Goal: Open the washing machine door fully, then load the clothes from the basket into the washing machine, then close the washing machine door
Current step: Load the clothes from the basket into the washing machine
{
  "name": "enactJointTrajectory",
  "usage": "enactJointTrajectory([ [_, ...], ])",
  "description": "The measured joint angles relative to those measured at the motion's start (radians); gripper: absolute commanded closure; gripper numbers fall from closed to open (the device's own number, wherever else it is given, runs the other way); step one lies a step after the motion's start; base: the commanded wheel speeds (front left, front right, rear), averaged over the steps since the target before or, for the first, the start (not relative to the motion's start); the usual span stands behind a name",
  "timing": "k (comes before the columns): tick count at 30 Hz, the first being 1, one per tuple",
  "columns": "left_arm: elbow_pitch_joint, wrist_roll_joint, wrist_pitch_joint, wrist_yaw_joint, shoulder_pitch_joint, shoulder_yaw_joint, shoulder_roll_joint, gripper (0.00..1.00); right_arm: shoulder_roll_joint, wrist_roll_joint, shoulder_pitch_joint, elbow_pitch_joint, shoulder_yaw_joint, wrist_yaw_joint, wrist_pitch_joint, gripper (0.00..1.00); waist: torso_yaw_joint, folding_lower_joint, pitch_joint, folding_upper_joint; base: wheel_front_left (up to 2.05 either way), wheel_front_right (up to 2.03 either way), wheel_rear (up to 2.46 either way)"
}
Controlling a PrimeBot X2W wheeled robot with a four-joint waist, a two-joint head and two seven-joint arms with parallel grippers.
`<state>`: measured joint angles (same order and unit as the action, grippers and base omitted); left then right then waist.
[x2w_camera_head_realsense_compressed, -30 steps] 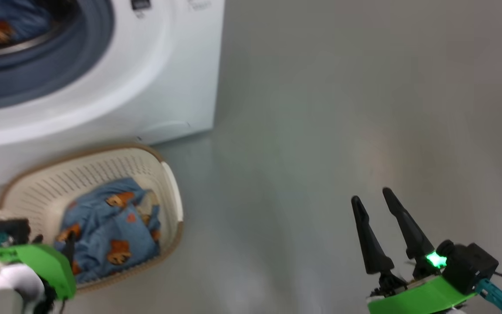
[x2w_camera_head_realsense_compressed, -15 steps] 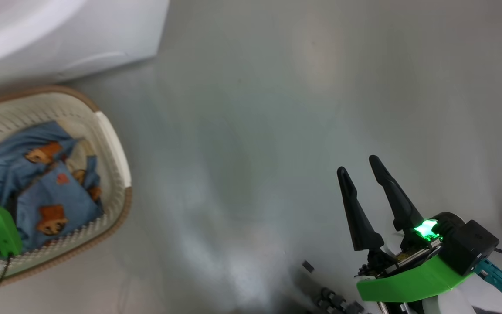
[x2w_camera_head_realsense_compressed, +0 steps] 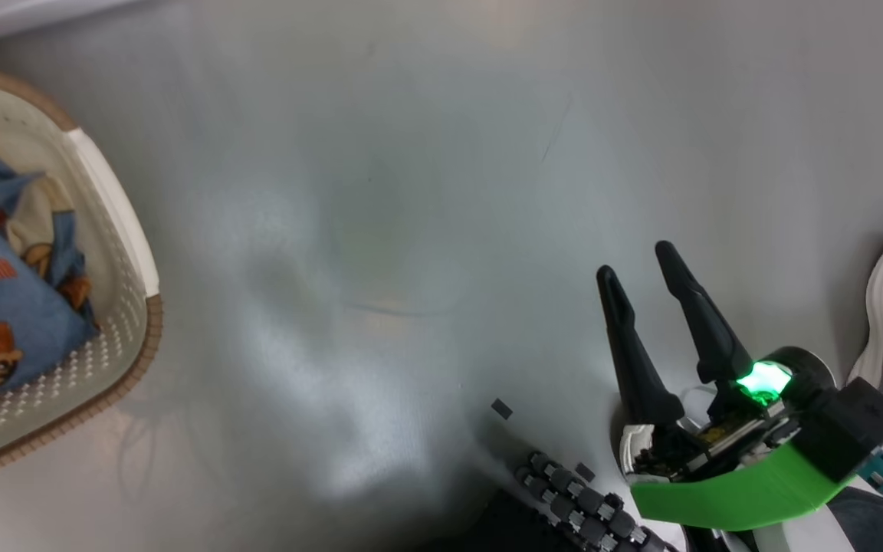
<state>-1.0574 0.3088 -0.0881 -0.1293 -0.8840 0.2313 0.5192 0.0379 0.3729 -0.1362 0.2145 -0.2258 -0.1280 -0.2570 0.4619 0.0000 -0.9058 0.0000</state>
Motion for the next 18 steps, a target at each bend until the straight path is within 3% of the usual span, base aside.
enactJointTrajectory([
  [14,-0.062,0.015,0.051,0.000,-0.101,0.142,-0.002,0.00,-0.001,-0.041,0.040,0.072,0.018,0.000,0.000,0.00,-0.044,0.0000,-0.087,0.0000,0.11,0.11,0.11],
  [15,-0.062,0.014,0.054,0.000,-0.101,0.166,-0.001,0.11,-0.001,-0.052,0.041,0.075,0.021,0.000,0.000,0.00,-0.049,-0.0001,-0.090,0.0000,0.06,0.06,0.06],
  [16,-0.063,0.014,0.070,0.000,-0.101,0.199,-0.001,0.65,-0.001,-0.059,0.044,0.078,0.027,0.000,0.000,0.00,-0.058,0.0000,-0.094,0.0000,0.02,0.02,0.02],
  [17,-0.064,0.018,0.081,0.000,-0.101,0.209,-0.001,1.00,-0.001,-0.060,0.045,0.078,0.031,0.000,0.000,0.00,-0.061,0.0000,-0.095,0.0000,0.00,0.00,0.00],
  [18,-0.065,0.023,0.089,0.000,-0.102,0.221,-0.001,1.00,-0.001,-0.060,0.045,0.079,0.037,0.000,0.000,0.00,-0.063,0.0000,-0.095,0.0000,0.00,0.00,0.00],
])
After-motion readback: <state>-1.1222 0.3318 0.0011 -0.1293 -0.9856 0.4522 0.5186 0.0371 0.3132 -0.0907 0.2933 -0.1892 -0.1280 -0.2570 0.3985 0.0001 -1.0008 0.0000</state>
